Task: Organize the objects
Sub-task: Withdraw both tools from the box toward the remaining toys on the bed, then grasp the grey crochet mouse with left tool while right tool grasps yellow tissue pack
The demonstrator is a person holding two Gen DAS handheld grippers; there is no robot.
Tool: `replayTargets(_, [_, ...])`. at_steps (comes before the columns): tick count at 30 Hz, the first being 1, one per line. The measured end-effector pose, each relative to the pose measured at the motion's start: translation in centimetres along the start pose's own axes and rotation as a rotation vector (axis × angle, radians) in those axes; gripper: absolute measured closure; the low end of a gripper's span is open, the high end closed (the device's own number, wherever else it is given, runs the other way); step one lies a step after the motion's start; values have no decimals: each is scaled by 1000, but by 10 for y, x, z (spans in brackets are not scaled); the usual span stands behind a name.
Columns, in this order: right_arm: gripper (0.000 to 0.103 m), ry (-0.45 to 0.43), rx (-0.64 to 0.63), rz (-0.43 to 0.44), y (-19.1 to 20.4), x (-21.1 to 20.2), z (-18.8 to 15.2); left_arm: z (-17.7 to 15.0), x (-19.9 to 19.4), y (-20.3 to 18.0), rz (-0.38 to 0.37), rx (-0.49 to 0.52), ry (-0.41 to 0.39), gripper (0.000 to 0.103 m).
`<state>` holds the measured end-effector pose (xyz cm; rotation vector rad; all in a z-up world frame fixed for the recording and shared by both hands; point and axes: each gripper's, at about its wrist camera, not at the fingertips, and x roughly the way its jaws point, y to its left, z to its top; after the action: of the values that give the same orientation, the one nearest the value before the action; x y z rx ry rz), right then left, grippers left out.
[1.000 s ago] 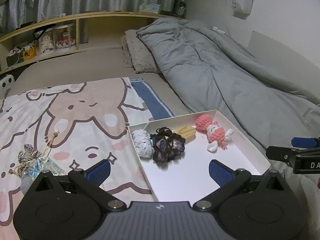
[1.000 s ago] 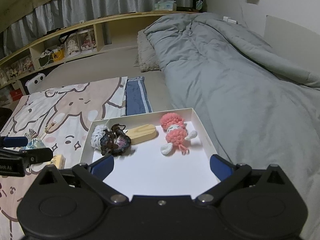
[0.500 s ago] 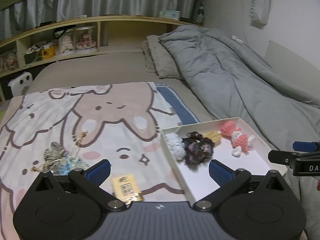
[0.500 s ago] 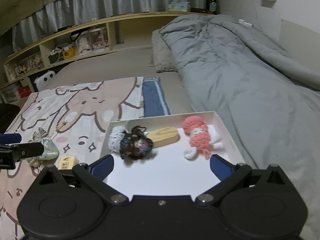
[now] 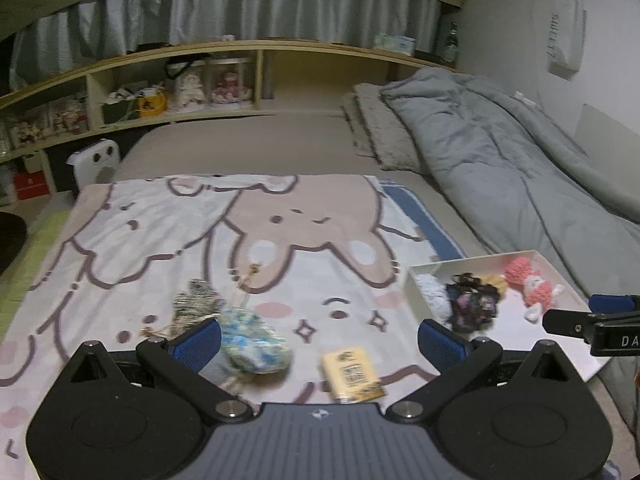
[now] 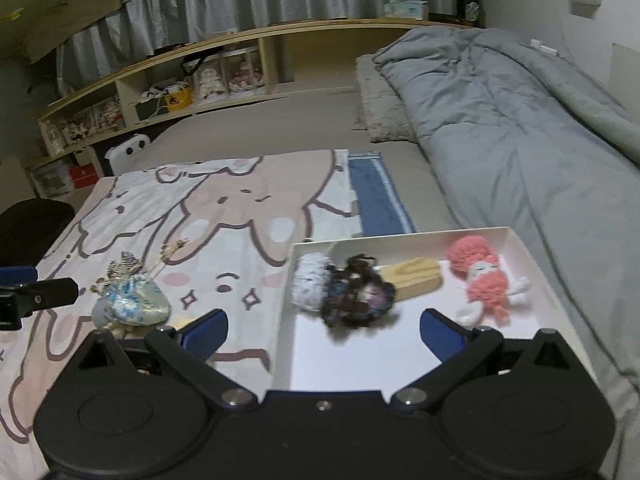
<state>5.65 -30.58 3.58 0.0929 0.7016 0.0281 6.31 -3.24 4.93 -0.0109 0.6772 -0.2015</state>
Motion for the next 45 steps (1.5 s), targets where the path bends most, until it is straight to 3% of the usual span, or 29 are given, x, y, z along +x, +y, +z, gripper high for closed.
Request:
replayTargets(7, [0,6,-5,40,26,14,1,-5,-8,38,55,-40,-14,0])
replayTargets(17, [0,-4,-19,93,58,30,-1,-14,-6,66,131,-21,-50,0])
replayTargets(24, [0,2,-28,105,67,48,-7,-26,6,77,128,-32,-78,0])
replayTargets(32, [0,-7,3,130,72,69,-14,-35,23,94,120,-73,-49,1])
replayTargets(36, [0,30,16,126,77,85,-22,-37,34,100,108,-104,-28,2])
replayTargets(45, [0,84,16,130,80,105,-36,-43,57,90,60,-60,22,13])
